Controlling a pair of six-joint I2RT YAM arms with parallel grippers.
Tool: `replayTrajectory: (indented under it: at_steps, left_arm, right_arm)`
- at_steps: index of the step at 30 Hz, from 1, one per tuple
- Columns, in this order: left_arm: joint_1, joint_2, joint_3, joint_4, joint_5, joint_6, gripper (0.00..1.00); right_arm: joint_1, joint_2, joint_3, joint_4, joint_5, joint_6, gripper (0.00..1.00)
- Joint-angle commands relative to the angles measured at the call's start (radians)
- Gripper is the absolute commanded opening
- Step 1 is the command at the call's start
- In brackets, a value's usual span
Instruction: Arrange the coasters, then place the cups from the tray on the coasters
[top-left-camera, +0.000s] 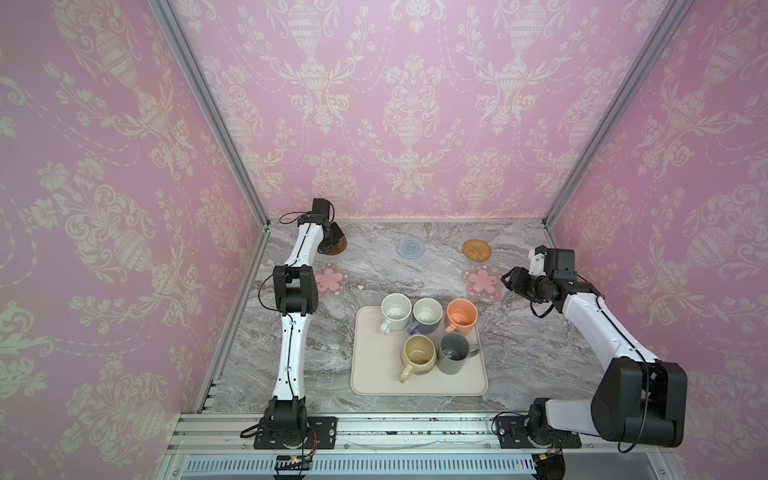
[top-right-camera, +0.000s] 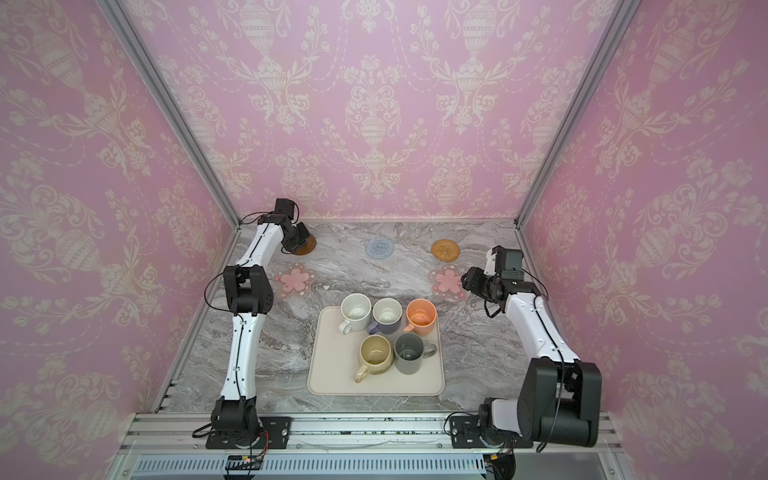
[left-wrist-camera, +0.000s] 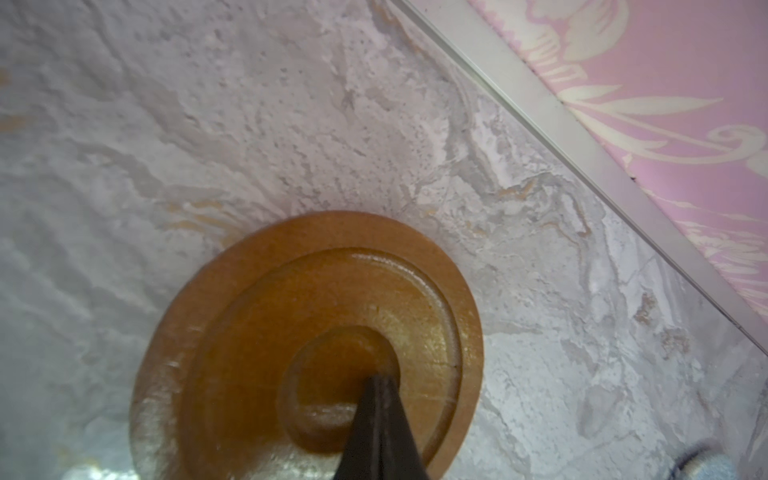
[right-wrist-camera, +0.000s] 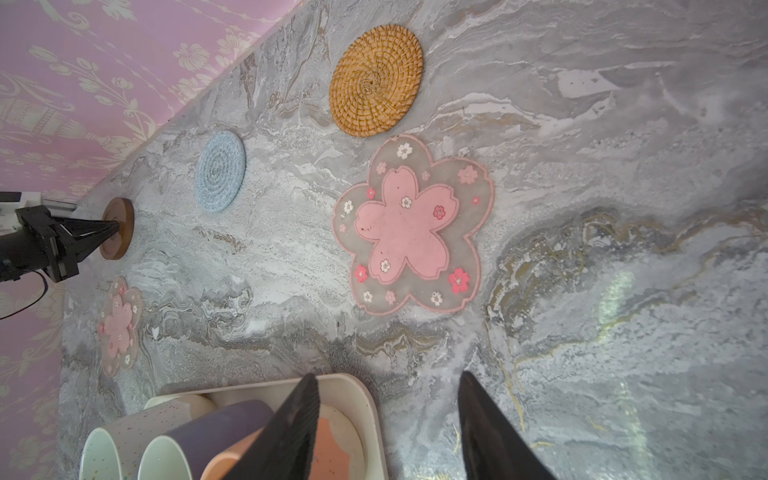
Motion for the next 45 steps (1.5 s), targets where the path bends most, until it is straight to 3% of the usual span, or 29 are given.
replayTrajectory:
  at_steps: [1, 14, 26, 45]
  left_arm:
    - [-0.044, 0.065, -0.001, -0.027, 0.077, -0.027, 0.00]
    - [-0.143, 0.039, -0.033, -0.058, 0.131, 0.021, 0.04]
    - [-0.160, -0.125, -0.290, -0.070, 0.164, 0.067, 0.09]
    - [-0.190, -0.388, -0.795, 0.116, 0.218, 0.084, 0.10]
  right_arm:
    - [0.000, 0.008, -0.018, 0.006, 0.001, 0.006, 0.55]
    - [0.000, -0.003, -0.028, 0.006, -0.002, 0.008, 0.55]
    - [0.000, -0.012, -0.047, 0.008, -0.004, 0.012, 0.55]
    - [0.001, -0.042, -0.067, 0.003, -0.016, 0.025, 0.56]
